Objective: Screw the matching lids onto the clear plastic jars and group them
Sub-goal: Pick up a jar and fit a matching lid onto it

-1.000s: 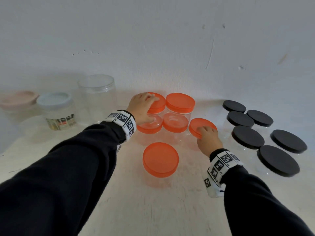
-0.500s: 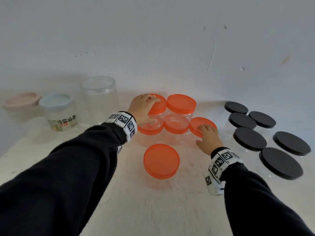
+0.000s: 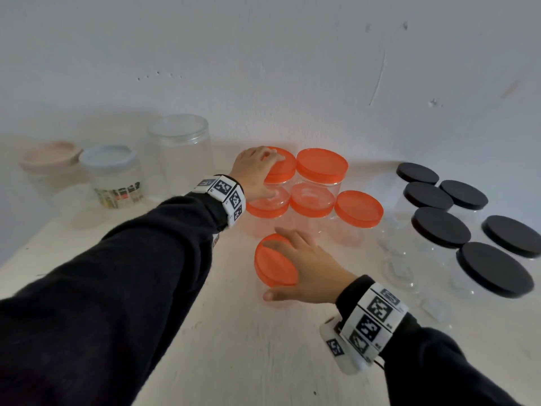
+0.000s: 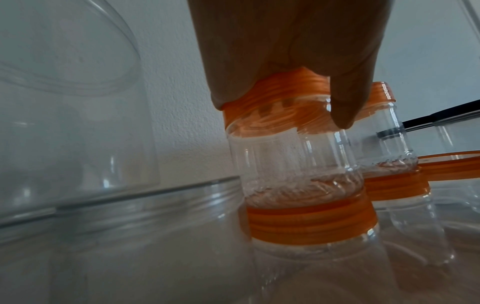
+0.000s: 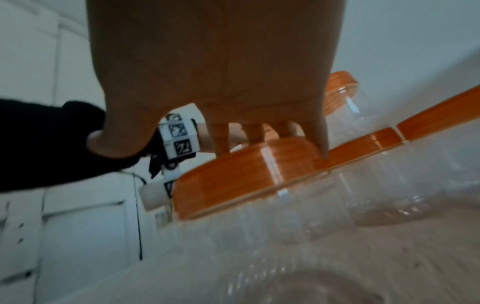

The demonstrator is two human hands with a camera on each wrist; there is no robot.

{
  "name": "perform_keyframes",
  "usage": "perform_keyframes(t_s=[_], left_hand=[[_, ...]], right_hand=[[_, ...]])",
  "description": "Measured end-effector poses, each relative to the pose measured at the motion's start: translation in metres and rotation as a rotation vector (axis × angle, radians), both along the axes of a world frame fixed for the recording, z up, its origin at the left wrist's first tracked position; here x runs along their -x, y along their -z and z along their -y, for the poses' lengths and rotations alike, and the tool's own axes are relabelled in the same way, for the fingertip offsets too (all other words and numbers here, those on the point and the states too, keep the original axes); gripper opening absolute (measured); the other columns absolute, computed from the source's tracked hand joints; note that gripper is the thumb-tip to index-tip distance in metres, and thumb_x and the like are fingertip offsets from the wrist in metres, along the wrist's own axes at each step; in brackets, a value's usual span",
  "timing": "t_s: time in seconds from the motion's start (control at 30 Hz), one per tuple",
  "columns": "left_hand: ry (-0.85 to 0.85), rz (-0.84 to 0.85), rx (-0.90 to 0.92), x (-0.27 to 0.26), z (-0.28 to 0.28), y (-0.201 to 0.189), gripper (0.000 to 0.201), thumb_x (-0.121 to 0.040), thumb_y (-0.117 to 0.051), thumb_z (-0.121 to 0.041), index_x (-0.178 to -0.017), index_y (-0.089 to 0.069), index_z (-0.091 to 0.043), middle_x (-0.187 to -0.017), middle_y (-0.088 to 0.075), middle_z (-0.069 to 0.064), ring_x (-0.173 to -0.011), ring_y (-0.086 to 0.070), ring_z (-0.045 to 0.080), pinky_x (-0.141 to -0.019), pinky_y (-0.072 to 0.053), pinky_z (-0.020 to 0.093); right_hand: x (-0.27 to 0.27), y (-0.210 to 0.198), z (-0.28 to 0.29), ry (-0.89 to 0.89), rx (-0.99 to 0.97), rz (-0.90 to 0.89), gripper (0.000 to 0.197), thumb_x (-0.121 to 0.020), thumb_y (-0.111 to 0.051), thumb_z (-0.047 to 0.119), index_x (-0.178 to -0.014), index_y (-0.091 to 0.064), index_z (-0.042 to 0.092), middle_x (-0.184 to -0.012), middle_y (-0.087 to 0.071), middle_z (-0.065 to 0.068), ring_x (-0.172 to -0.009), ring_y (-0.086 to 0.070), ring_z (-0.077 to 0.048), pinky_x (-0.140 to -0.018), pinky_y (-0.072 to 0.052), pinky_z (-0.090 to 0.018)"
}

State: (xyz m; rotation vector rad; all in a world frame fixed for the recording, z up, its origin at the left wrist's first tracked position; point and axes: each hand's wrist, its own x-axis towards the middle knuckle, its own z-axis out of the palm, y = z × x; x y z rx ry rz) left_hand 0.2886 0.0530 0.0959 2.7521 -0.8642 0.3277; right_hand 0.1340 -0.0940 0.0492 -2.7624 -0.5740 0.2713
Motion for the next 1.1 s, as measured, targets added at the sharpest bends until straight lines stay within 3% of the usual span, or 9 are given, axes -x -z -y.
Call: perform_keyframes(t_s=[0.1,0.17,0.3,0.43,0.53,0.63,0.93,1.1], left_hand=[[0.004,0.006,0.000,0.001,0.000,0.001,0.076,-0.076,-0.071,-0.036,-0.140,-0.034,-0.019,-0.144,-0.033,0.005,-0.134,-0.027,0.025,-0.111,-0.016,0.037],[0.005,0.007,-0.002,0.001,0.000,0.001,0.076,-0.076,-0.070,-0.036,-0.140,-0.034,-0.019,-0.144,-0.032,0.005,-0.134,-0.027,0.025,-0.111,-0.016,0.037],[0.008,0.008,0.010,-0.001,-0.001,0.001,0.075,-0.077,-0.070,-0.037,-0.140,-0.034,-0.019,-0.144,-0.032,0.004,-0.134,-0.026,0.025,-0.111,-0.016,0.037],[0.002,-0.001,0.016,-0.001,-0.001,0.002,0.075,-0.078,-0.068,-0.040,-0.141,-0.033,-0.020,-0.144,-0.032,0.003,-0.135,-0.025,0.024,-0.112,-0.015,0.038],[-0.008,0.003,0.021,-0.001,-0.001,0.003,0.072,-0.079,-0.067,-0.037,-0.140,-0.033,-0.021,-0.144,-0.032,0.002,-0.134,-0.025,0.024,-0.112,-0.014,0.037],[-0.005,0.005,0.028,-0.002,-0.001,0.004,0.072,-0.078,-0.067,-0.037,-0.140,-0.034,-0.021,-0.143,-0.033,0.003,-0.133,-0.027,0.024,-0.112,-0.016,0.037],[0.009,-0.002,0.051,0.001,-0.001,0.001,0.070,-0.079,-0.067,-0.034,-0.140,-0.035,-0.020,-0.145,-0.032,0.001,-0.135,-0.024,0.023,-0.111,-0.012,0.034],[0.011,-0.001,0.052,0.000,-0.002,0.002,0.071,-0.078,-0.067,-0.034,-0.140,-0.035,-0.021,-0.145,-0.031,0.001,-0.135,-0.024,0.022,-0.111,-0.013,0.035]], right_hand=[[-0.002,0.005,-0.003,0.028,0.072,0.025,0.092,-0.067,-0.072,0.057,-0.142,-0.021,0.041,-0.155,-0.004,0.001,-0.139,-0.008,-0.028,-0.107,-0.029,-0.051],[-0.003,0.004,-0.001,0.088,0.040,0.010,0.090,-0.067,-0.076,0.047,-0.140,-0.024,0.041,-0.152,-0.009,0.002,-0.134,-0.016,-0.028,-0.102,-0.037,-0.047],[-0.007,-0.016,0.011,0.188,0.050,0.106,0.089,-0.063,-0.077,0.047,-0.139,-0.031,0.037,-0.145,-0.022,0.001,-0.127,-0.023,-0.024,-0.100,-0.037,-0.041],[-0.016,-0.055,0.042,0.416,0.029,0.340,0.085,-0.062,-0.076,0.045,-0.136,-0.036,0.032,-0.140,-0.029,-0.001,-0.121,-0.029,-0.027,-0.097,-0.036,-0.041],[-0.027,-0.073,0.062,0.637,-0.028,0.482,0.082,-0.063,-0.077,0.041,-0.134,-0.039,0.026,-0.138,-0.030,-0.005,-0.120,-0.030,-0.032,-0.093,-0.036,-0.043],[-0.042,-0.073,0.077,0.767,-0.070,0.504,0.083,-0.065,-0.077,0.041,-0.136,-0.037,0.021,-0.142,-0.025,-0.008,-0.125,-0.026,-0.036,-0.096,-0.035,-0.049],[-0.081,-0.035,0.099,0.850,-0.294,0.520,0.071,-0.071,-0.077,0.039,-0.127,-0.047,0.008,-0.146,-0.020,-0.017,-0.132,-0.017,-0.038,-0.108,-0.026,-0.049],[-0.090,-0.030,0.105,0.793,-0.281,0.590,0.069,-0.075,-0.074,0.038,-0.129,-0.045,0.005,-0.148,-0.018,-0.017,-0.134,-0.012,-0.038,-0.110,-0.020,-0.047]])
